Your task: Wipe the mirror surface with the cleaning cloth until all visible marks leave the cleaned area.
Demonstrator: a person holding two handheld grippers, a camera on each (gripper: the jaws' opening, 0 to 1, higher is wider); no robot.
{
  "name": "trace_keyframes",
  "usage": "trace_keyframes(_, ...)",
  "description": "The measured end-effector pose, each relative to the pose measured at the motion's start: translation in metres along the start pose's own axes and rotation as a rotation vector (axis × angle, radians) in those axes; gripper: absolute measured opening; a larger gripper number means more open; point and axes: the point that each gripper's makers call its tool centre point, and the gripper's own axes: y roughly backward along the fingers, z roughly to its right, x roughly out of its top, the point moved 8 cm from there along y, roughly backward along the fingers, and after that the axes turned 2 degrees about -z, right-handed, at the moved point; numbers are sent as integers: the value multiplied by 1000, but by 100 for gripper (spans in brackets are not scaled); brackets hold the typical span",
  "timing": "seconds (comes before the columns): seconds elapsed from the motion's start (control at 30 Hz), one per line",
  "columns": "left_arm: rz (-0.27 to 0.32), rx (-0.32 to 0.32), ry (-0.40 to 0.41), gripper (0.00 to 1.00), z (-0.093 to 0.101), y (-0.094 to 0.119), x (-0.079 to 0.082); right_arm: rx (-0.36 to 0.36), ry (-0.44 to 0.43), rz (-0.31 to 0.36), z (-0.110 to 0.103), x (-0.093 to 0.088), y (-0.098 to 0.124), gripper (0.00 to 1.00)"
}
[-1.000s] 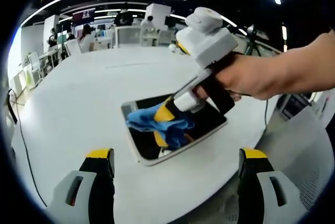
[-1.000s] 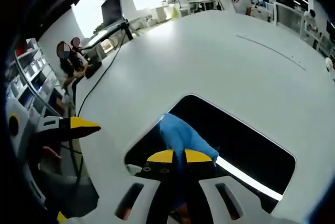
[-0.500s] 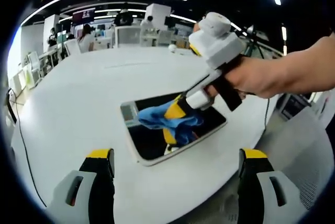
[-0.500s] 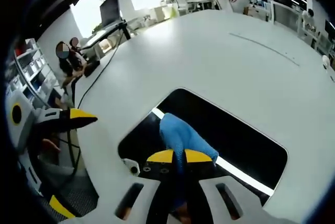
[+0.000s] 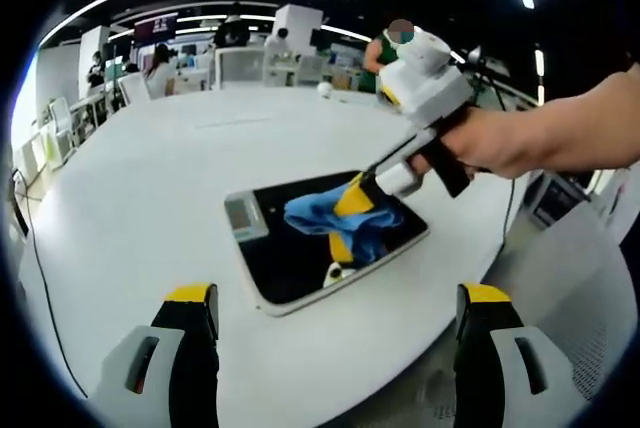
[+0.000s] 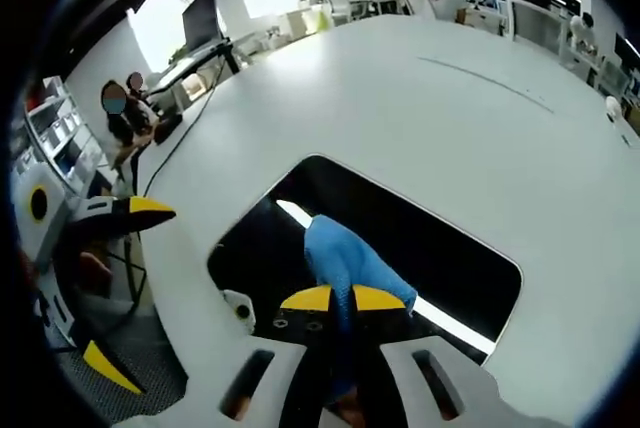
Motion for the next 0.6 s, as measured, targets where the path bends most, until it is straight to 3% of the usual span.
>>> trace_keyframes(0.6, -5, 6, -3, 99, -1, -1, 0, -34, -43, -15, 33, -21, 21, 0)
